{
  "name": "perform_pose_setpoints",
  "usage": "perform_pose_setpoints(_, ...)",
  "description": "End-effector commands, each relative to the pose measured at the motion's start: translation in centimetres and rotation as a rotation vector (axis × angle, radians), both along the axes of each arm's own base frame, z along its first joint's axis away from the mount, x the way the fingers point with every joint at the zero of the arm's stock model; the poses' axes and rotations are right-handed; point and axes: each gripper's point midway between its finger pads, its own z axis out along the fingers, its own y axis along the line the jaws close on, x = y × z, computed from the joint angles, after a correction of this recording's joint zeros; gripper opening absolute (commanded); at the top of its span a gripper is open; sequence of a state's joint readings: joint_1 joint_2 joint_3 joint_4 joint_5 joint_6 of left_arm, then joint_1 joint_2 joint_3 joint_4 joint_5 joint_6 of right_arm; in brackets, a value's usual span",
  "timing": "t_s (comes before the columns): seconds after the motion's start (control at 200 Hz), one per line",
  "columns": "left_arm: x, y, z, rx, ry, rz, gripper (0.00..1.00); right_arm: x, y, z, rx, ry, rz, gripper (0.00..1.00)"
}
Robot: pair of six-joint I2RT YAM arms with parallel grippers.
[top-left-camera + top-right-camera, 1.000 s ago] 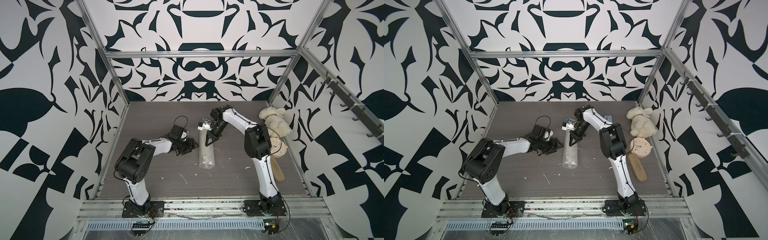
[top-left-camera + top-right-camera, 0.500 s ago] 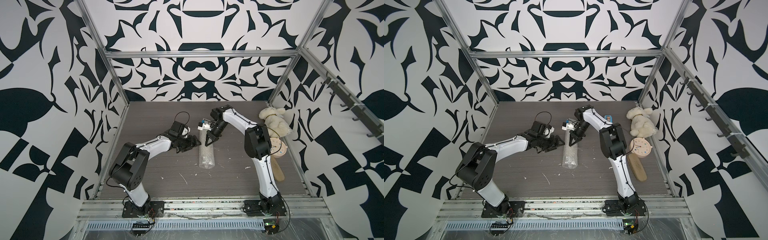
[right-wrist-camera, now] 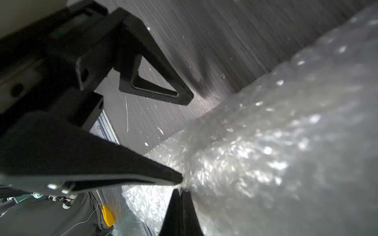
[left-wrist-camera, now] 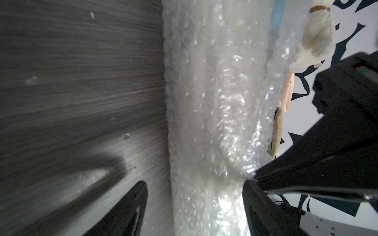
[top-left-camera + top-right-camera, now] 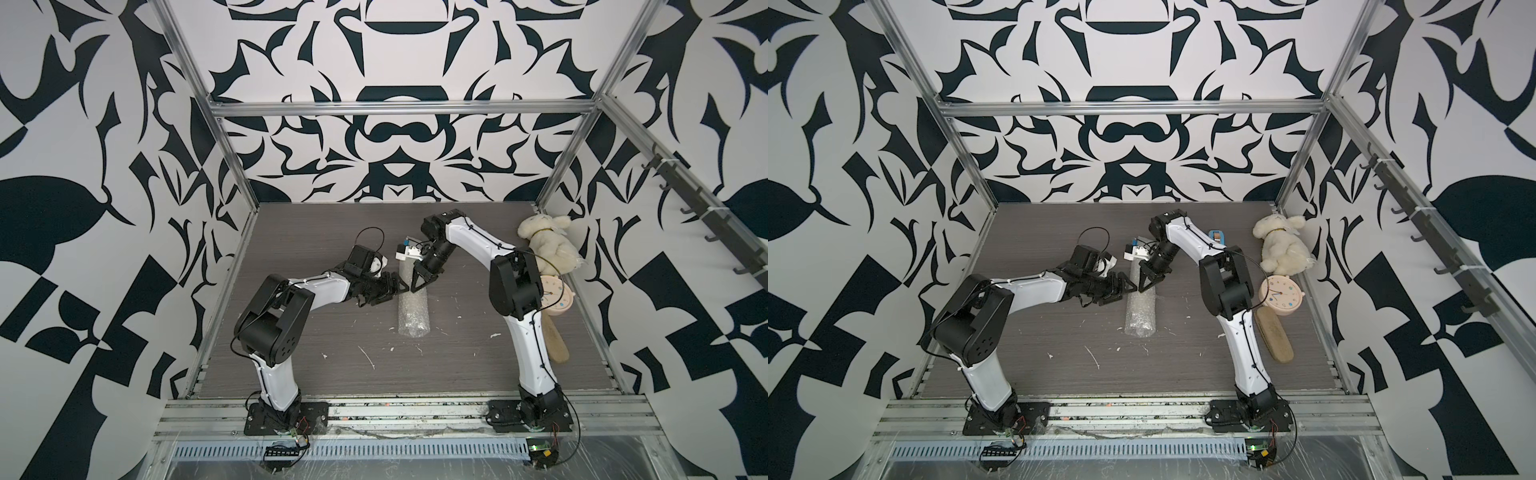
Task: Wrap vases in bubble wrap
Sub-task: Stick the tape on the bubble wrap.
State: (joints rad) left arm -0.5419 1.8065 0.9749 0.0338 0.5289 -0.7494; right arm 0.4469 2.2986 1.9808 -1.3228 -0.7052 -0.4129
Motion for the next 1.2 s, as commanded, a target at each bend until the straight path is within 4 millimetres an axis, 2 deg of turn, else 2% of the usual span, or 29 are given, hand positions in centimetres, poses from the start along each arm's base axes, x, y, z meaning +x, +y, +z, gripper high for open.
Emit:
perform_pose_setpoints(0.0, 0.2, -0.4, -0.6, -0.005, 0.007, -0.004, 0.78, 0.0, -0.4, 1.1, -0.019, -0.046, 0.01, 0.0)
perform_pose_setpoints(0.24, -0.5, 0.7, -3.1, 0.064, 0.061, 0.016, 0.73, 0.1, -0.6, 1.3, -0.034, -0.054, 0.006, 0.0)
perform_pose_setpoints(0.465, -0.7, 1.1, -4.0, 0.085, 0.073, 0.03, 0.73, 0.8, -1.3, 2.5, -0.083, -0.105, -0.027, 0.08)
perform_pose_setpoints(0.665, -0.9, 1.2, -4.6, 0.085, 0.087, 0.032, 0.75, 0.7, -1.7, 3.7, -0.097, -0.137, -0.041, 0.1)
perform_pose_setpoints(1.195, -1.0, 1.1, -4.5, 0.08, 0.091, 0.039, 0.75, 0.0, -3.4, 1.7, -0.155, -0.133, -0.069, 0.11)
